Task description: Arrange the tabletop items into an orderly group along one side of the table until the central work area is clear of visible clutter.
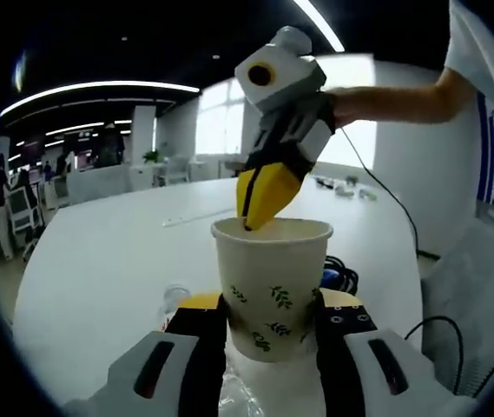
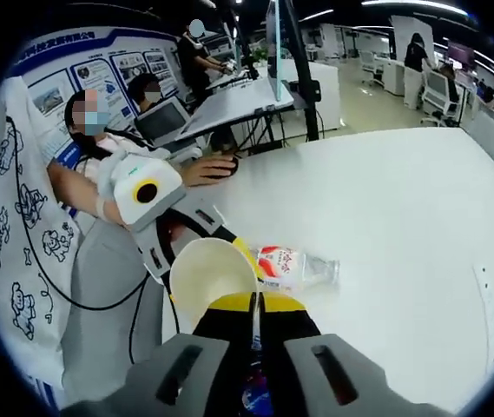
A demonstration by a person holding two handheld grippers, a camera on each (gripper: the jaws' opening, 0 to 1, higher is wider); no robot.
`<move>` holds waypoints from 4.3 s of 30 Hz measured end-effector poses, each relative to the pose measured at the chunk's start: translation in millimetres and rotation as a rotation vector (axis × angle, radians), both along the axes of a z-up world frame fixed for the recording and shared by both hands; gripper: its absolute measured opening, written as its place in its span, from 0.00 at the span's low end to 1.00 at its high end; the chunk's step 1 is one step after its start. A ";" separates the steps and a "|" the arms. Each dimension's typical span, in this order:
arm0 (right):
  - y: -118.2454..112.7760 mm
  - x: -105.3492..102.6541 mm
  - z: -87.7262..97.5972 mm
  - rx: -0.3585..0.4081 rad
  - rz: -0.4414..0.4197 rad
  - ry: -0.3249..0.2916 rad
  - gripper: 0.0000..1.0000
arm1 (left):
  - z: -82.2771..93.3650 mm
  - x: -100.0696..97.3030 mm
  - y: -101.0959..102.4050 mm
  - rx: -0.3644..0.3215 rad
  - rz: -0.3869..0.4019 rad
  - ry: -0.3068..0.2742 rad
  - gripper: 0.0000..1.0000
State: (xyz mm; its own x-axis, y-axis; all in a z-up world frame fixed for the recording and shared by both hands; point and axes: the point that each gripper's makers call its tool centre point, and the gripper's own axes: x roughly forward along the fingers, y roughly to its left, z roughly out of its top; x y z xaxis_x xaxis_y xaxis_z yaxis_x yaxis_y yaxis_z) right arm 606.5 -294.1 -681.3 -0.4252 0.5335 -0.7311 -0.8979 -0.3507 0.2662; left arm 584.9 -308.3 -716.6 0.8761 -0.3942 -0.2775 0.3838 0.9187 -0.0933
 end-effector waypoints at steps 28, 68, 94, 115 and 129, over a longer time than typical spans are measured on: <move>12.8 88.3 -26.4 -0.086 -0.247 -0.098 0.00 | -6.1 -14.5 47.7 -0.038 0.156 0.028 0.46; 17.1 107.3 -62.9 -0.176 -0.313 -0.047 0.00 | -22.8 -22.2 54.3 -0.069 0.185 0.066 0.44; 23.9 93.4 -15.1 0.012 -0.319 -0.069 0.45 | -27.4 -19.4 66.5 -0.076 0.242 0.128 0.50; -0.7 27.3 16.0 0.093 -0.011 -0.187 0.61 | -46.3 -32.8 58.8 0.024 0.261 0.349 0.56; -27.0 18.1 3.4 0.111 -0.059 -0.144 0.59 | -66.6 -27.5 53.3 0.051 0.226 0.641 0.57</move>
